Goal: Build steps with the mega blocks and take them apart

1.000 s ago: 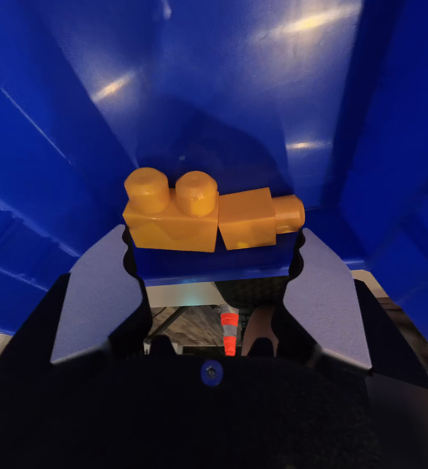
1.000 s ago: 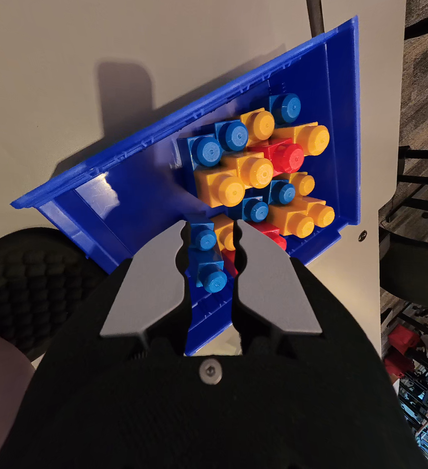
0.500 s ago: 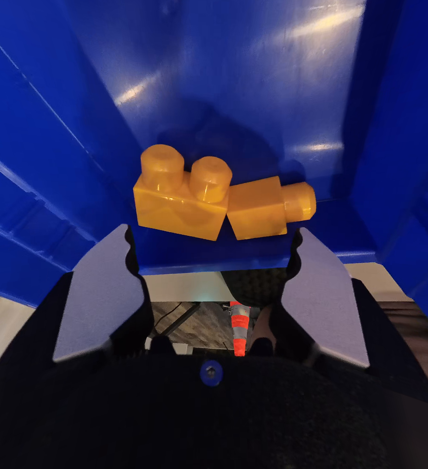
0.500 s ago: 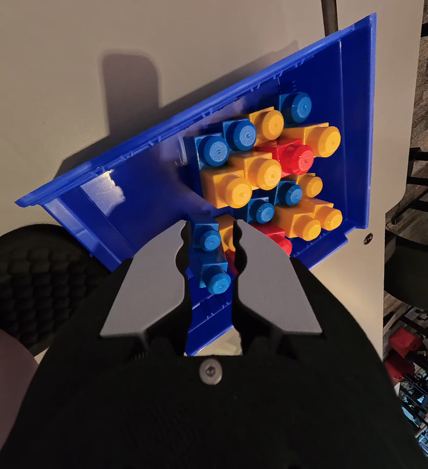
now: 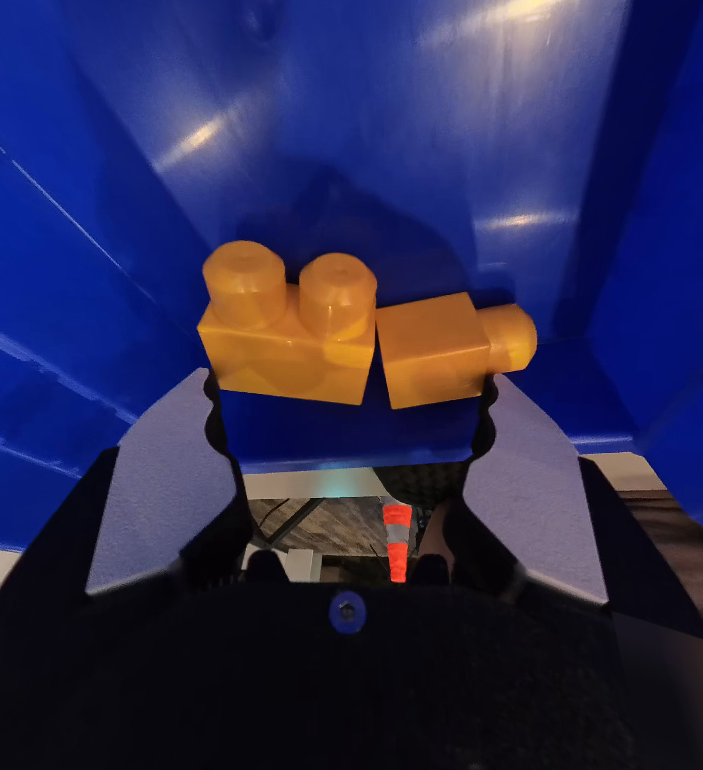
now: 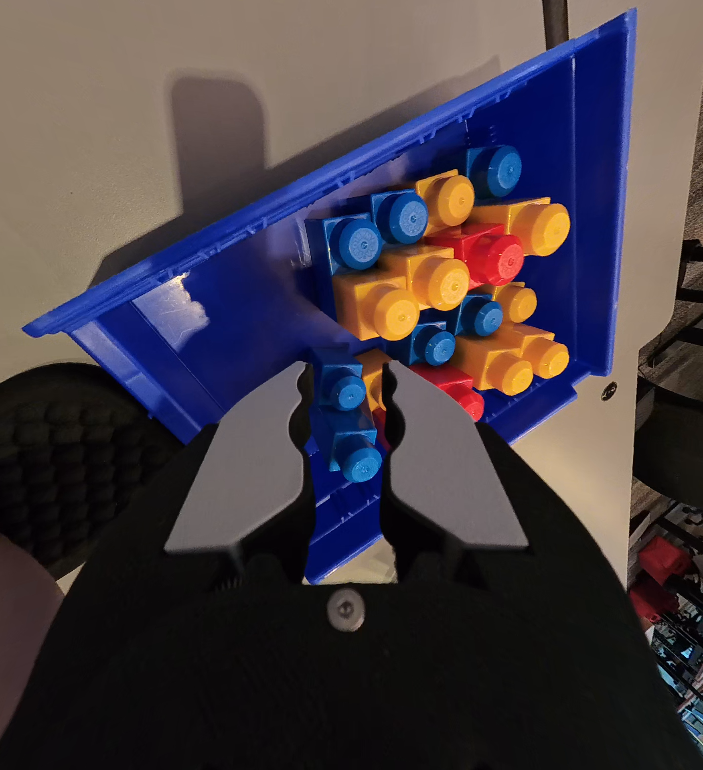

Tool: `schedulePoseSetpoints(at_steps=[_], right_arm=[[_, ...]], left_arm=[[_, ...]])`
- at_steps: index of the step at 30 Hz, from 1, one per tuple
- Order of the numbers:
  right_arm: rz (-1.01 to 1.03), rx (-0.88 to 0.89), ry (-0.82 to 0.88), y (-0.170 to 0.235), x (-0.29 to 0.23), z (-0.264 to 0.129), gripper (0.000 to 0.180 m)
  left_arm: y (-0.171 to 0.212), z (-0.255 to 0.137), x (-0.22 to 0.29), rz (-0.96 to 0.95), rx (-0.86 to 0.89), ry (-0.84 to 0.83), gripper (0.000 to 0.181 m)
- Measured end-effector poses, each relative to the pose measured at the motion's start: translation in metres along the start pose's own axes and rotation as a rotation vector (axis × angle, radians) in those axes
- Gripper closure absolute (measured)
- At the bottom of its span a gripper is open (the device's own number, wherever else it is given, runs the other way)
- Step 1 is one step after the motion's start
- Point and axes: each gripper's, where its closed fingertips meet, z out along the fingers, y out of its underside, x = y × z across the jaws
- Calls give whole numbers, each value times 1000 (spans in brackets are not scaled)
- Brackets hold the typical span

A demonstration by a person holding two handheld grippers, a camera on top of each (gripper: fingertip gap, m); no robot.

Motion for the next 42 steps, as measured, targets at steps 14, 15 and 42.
schedulePoseSetpoints(at_steps=[14, 15, 42], right_arm=[[-5, -26, -12, 0, -2, 5, 146], [-5, -30, -14, 0, -2, 6, 146], [-38, 9, -17, -9, -8, 0, 148]], left_arm=[[-46, -15, -13, -12, 202, -18, 69], [-51, -17, -14, -13, 229, -17, 69], [-66, -42, 31, 739, 619, -49, 124]])
